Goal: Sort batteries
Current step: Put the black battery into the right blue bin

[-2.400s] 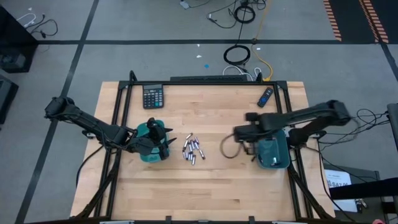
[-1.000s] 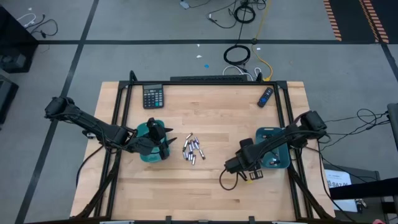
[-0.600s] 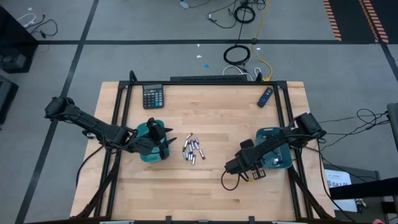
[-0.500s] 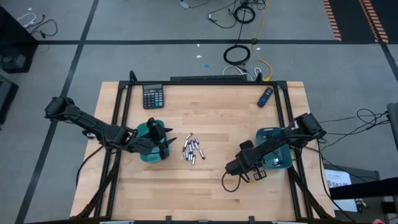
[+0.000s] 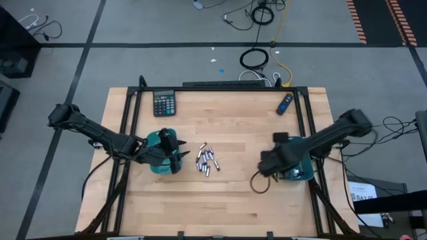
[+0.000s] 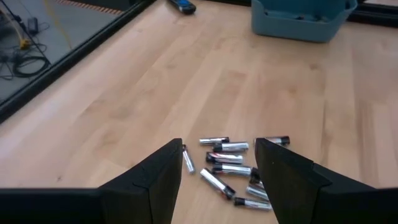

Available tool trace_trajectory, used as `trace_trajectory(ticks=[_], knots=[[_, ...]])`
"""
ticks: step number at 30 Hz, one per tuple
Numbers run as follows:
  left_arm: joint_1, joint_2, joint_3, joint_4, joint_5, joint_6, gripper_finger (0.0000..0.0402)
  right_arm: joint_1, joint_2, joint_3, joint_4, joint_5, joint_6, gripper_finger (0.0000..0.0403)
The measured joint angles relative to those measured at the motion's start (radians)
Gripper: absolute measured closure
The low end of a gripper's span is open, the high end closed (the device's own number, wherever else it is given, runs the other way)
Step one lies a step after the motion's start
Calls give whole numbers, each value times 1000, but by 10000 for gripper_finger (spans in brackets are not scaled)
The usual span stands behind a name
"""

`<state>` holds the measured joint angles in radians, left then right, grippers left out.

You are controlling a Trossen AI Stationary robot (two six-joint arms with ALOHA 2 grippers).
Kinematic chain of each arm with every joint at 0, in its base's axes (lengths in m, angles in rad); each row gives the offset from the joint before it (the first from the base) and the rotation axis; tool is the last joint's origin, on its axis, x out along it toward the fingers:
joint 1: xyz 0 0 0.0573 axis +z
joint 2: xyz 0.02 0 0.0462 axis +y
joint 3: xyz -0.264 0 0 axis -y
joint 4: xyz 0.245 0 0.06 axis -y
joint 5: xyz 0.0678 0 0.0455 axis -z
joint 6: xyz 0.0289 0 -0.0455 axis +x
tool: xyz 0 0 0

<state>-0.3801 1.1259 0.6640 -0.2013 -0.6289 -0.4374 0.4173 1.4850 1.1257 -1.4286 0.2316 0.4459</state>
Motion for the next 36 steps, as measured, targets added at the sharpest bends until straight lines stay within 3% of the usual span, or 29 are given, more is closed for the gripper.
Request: trace_trajectory(ticks=[7, 11, 14, 18, 22, 27, 31, 36], knots=[[1, 1, 0, 19, -4, 33, 187, 42, -160, -186, 8, -130, 273, 389], [11, 41, 0, 85, 1, 25, 187, 60, -208, -294, 83, -133, 347, 334], [37, 96, 0, 156, 86, 23, 187, 62, -225, -322, 89, -132, 364, 277], [85, 181, 25, 184, 138, -2, 187, 62, -240, -283, 40, -61, 378, 219], [149, 271, 115, 107, 237, 1, 187, 62, -242, -180, 27, 102, 380, 204], [195, 408, 257, -20, 347, 101, 188, 62, -242, -123, 328, 346, 247, 218], [182, 527, 351, -44, 487, 330, 188, 63, -227, -170, 682, 362, 33, 234], [166, 632, 426, -99, 514, 581, 188, 62, -188, -238, 911, 324, -77, 245]])
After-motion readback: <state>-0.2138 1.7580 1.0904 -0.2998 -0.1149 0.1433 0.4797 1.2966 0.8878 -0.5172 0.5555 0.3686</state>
